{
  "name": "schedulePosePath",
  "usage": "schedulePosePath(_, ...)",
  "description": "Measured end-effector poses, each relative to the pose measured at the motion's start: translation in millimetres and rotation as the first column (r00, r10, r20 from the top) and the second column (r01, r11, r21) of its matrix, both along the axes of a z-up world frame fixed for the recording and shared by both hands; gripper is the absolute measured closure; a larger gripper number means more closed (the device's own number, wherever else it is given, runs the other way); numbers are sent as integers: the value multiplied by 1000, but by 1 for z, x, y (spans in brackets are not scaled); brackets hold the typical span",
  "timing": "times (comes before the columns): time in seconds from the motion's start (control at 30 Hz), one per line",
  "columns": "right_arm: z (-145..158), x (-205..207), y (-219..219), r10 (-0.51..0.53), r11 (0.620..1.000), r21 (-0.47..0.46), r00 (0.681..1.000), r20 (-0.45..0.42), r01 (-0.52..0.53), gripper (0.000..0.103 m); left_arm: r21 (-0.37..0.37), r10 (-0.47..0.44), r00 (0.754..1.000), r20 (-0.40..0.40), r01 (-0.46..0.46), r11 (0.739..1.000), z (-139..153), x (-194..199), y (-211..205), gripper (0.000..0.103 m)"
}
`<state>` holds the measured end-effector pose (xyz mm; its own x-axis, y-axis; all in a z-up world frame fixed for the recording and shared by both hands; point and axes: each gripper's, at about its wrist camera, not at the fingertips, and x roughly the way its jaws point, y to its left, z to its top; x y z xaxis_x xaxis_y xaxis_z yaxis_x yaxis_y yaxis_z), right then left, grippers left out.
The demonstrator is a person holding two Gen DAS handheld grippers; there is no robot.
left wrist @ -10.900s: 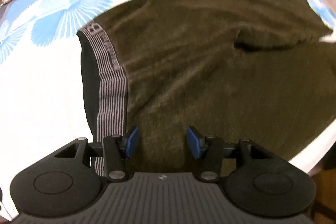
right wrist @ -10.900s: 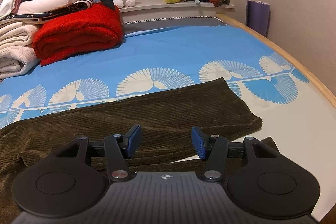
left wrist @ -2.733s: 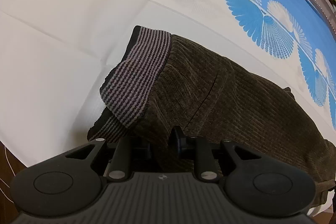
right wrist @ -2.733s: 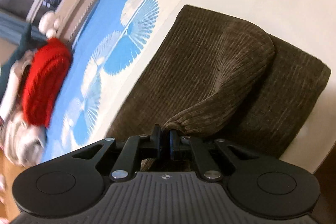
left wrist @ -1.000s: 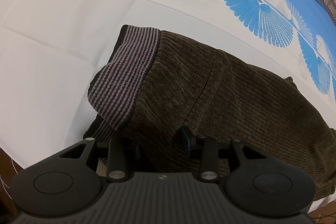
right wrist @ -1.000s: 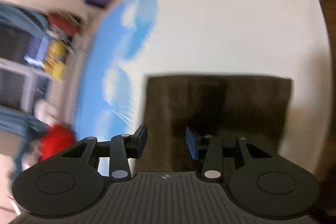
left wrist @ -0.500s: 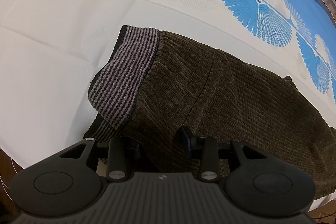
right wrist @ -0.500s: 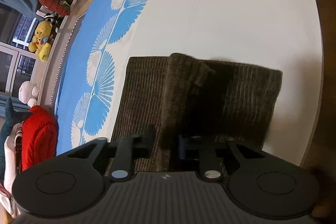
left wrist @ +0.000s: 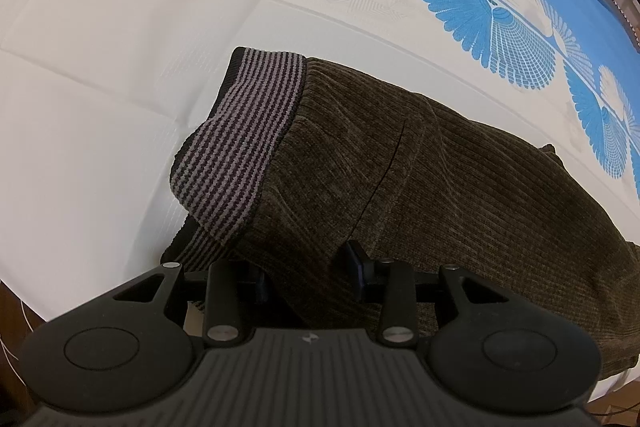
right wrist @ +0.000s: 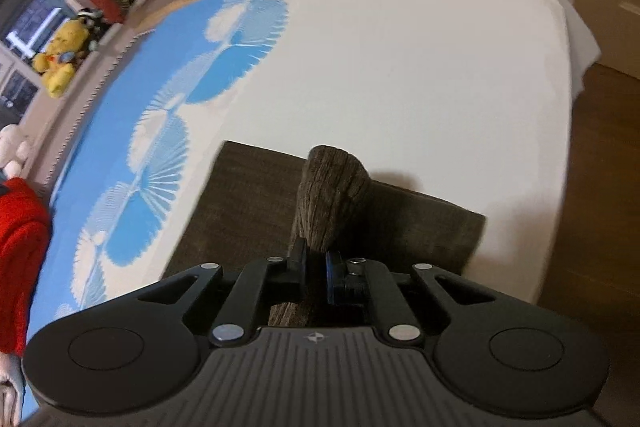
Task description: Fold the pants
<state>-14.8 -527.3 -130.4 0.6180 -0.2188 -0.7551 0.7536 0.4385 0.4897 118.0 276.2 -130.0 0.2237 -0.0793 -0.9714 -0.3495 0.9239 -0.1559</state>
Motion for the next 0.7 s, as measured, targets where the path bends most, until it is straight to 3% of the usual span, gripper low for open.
schedulePosePath(0.23,-2,-7,-6,-52,999,-20,998,-33,51,94,0,2,1000,-1,-2,1000,0,0,1,61)
schedulePosePath(0.43,12,-27,-19,-170,974,-163,984,-49,160,94,-7,11,1000,2,-11,1000,1,-2,5,61)
schedulePosePath(0.53,5,-37,-30,-167,981,-105,986,-22,164,91,-12,21,1000,3,-21,1000,1,-2,7,61)
schedulePosePath(0.6,-8,-40,-37,-136,991,-11,990,-22,136,77,-13,23,1000,4,-23,1000,2,-2,6,61)
schedulePosePath(0.63,-15,-39,-39,-116,992,42,993,-26,117,60,-15,23,1000,7,-23,1000,3,-2,6,60)
schedulePosePath(0.7,-25,-38,-40,-83,989,120,996,-25,86,55,-23,27,1000,13,-27,999,5,-3,6,58)
